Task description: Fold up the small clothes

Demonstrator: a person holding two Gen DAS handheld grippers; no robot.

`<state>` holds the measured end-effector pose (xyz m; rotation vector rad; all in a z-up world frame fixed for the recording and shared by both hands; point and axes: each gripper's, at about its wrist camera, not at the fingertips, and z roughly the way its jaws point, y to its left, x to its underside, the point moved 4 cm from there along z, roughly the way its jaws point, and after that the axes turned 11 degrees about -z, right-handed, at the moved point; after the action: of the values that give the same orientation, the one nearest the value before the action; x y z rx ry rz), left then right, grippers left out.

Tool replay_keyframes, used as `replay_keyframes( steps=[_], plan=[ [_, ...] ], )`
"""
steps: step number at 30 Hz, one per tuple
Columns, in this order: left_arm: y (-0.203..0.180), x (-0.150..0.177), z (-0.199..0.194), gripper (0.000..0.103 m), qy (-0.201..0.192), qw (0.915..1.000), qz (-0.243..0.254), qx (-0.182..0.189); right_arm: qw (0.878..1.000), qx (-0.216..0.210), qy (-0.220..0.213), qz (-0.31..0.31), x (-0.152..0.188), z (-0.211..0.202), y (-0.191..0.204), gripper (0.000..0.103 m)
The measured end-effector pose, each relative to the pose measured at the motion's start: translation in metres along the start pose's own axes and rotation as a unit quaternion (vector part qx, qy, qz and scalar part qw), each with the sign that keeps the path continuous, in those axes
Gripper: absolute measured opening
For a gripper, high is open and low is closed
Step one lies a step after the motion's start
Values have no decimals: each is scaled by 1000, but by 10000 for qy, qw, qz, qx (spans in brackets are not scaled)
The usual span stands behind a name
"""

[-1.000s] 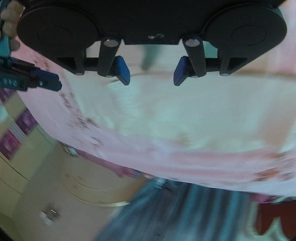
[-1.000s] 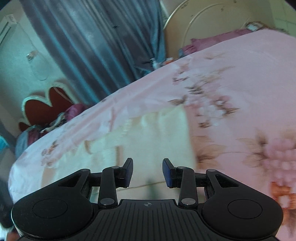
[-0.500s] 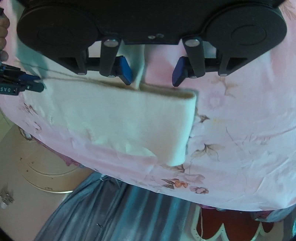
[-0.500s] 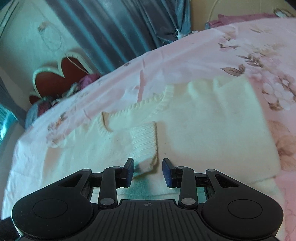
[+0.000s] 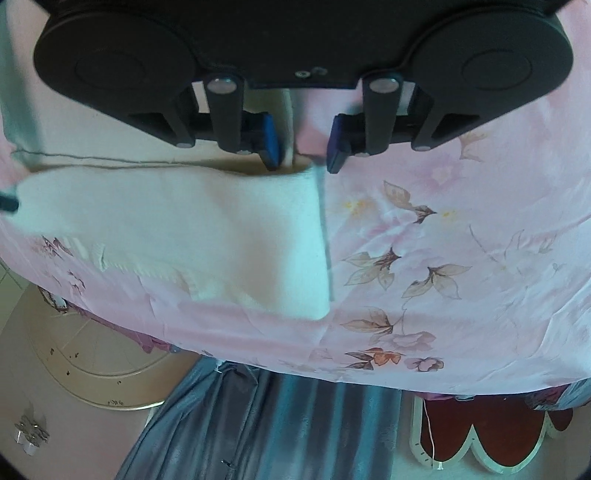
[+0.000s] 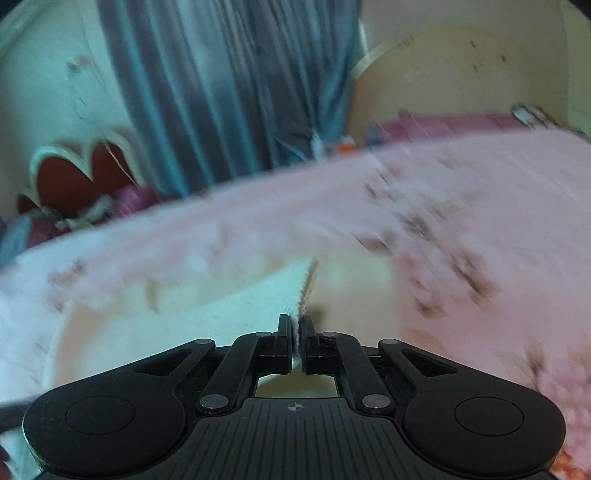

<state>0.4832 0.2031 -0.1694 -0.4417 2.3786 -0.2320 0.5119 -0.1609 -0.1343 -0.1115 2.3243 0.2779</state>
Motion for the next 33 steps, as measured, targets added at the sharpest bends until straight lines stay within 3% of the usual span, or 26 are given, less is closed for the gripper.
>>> replay_keyframes(
  steps=[7,13,30,33],
  plan=[
    [-4,0,0,16,72,9999,110,75,9999,30,-1,118,11,-7,-10,3],
    [-3,-1,2,14,121,9998,122,113,9999,64,-72,141,5,-10,-11,3],
    [-3,-1,3,14,184,9996,169,162,9993,261,243,57,22,4,-19,3],
    [-4,-2,3,19,199,9993,227,201,9982,465,360,-120,25,9,-18,4]
  ],
)
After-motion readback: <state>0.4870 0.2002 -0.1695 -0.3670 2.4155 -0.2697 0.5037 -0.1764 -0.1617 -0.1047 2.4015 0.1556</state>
